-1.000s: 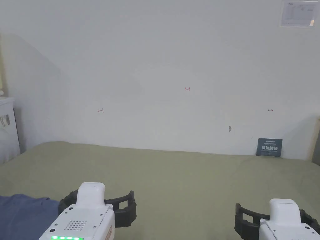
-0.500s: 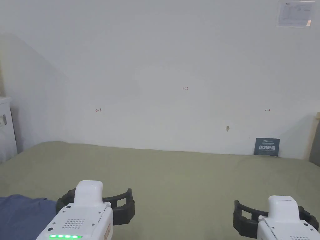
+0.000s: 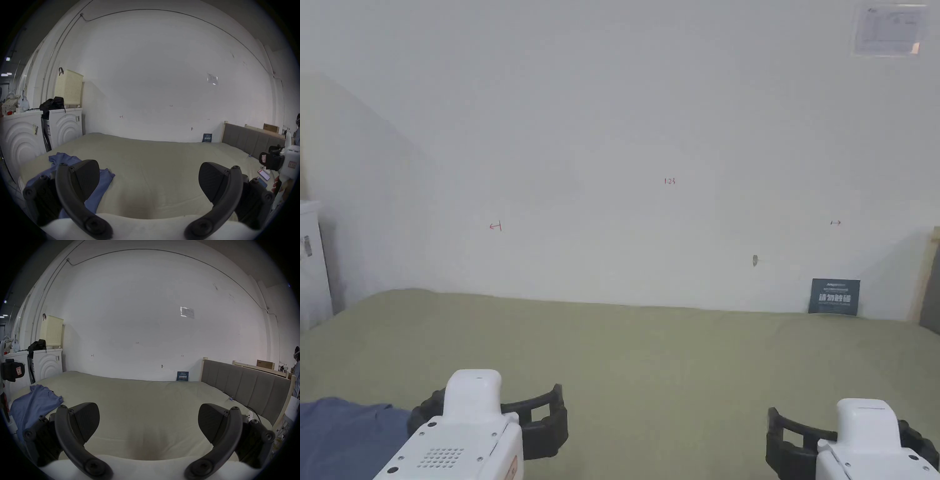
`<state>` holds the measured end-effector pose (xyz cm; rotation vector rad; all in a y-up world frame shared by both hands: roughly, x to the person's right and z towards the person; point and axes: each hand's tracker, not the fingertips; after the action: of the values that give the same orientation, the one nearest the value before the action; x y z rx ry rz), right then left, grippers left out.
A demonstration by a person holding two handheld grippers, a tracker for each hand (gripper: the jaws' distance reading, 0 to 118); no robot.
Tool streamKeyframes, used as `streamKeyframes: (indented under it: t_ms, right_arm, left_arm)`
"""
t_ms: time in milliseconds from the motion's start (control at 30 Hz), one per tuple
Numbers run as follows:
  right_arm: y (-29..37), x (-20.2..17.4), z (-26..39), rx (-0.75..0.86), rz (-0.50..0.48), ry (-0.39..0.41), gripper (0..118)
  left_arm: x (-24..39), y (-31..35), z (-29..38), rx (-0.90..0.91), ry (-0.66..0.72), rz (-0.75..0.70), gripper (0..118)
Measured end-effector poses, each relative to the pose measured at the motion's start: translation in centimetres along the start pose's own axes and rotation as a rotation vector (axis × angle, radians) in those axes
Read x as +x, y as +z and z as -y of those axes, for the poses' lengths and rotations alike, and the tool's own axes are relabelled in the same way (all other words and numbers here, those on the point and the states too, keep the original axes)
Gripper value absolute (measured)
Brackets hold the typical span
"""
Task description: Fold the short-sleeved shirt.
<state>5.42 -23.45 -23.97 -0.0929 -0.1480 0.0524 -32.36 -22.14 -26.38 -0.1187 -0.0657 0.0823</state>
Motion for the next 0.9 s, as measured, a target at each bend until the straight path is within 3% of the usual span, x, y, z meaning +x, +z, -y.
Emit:
streamKeyframes:
  t_ms: [167,900]
  right_arm:
    - [-0.07,0.3,-0.04,0.014,0.012,-0.021,118]
    - [0.36,-0.15,-0.52,0.01,-0.014,0.004,118]
  left_arm:
    - [-0.03,0.51,0.45,0.064,-0.006,0.015,118]
    - [-0.03,0.86,-0.25,0.049,-0.031,-0.019,118]
